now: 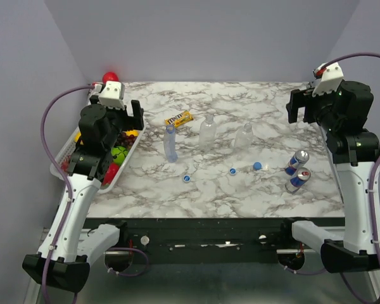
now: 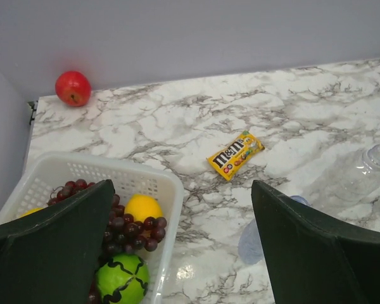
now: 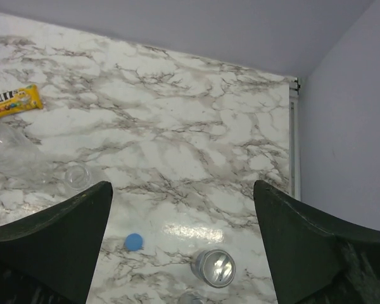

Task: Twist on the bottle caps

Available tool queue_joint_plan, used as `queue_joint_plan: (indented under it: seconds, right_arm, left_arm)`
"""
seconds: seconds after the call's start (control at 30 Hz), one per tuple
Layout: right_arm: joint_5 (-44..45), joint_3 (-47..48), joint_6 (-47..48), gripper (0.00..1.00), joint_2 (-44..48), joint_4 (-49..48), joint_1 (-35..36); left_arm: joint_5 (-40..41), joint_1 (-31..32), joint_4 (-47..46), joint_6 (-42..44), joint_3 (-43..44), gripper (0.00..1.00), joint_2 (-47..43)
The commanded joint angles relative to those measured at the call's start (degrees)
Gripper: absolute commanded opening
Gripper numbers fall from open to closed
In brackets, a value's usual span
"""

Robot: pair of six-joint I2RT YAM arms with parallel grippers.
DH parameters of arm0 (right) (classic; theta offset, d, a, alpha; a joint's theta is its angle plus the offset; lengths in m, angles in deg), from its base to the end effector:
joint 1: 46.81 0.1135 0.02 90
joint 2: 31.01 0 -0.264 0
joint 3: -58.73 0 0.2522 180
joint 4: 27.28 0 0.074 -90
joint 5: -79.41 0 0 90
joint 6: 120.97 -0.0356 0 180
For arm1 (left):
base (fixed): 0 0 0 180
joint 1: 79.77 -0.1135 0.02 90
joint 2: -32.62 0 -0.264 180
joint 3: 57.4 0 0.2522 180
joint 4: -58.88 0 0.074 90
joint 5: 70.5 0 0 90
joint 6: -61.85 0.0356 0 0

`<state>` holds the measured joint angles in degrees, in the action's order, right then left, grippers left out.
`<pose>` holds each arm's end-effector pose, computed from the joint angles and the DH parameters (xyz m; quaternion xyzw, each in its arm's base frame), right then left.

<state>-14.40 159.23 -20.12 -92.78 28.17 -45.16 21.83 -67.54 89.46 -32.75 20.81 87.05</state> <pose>0.1966 0.0080 0.4724 -0.1070 0.7950 -0.0212 0.5967 0.2017 -0.0422 0.4170 0.0363 0.7469 -0.0821 0.6589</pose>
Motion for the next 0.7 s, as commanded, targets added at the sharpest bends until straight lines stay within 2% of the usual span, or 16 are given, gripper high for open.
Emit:
queue_joint_plan:
  seconds: [0.0, 0.07, 0.23, 0.3, 0.47, 0.67]
  right_arm:
    - [-10.1, 0.4, 10.0, 1.0, -0.5, 2.3, -0.2]
    - [-16.5, 1.2, 17.1, 0.99, -0.7, 5.2, -0.2]
    - [-28.8, 4.8, 17.6, 0.91, -6.1, 10.4, -0.2]
    - [-33.6, 6.6, 18.9, 0.85, -9.2, 13.6, -0.2]
    - [-33.8, 5.4, 21.6, 0.84, -13.2, 13.1, 3.0]
    - [-29.3, 4.4, 25.0, 0.83, -19.9, 12.3, 6.7]
  left_arm:
    - [-5.4, -0.1, 0.2, -1.0, -2.7, 0.99, -0.6]
    - [-7.8, -0.1, 0.2, 0.5, -3.3, 0.99, -0.6]
    - [-21.3, 0.0, 0.6, 4.3, -5.6, 0.99, -1.5]
    - [-24.0, 0.0, 1.0, 6.3, -6.2, 0.99, -2.1]
    - [-27.5, 0.1, 3.4, 8.7, -6.4, 0.99, -2.6]
    - [-27.1, 0.0, 5.4, 11.4, -6.7, 0.99, -4.2]
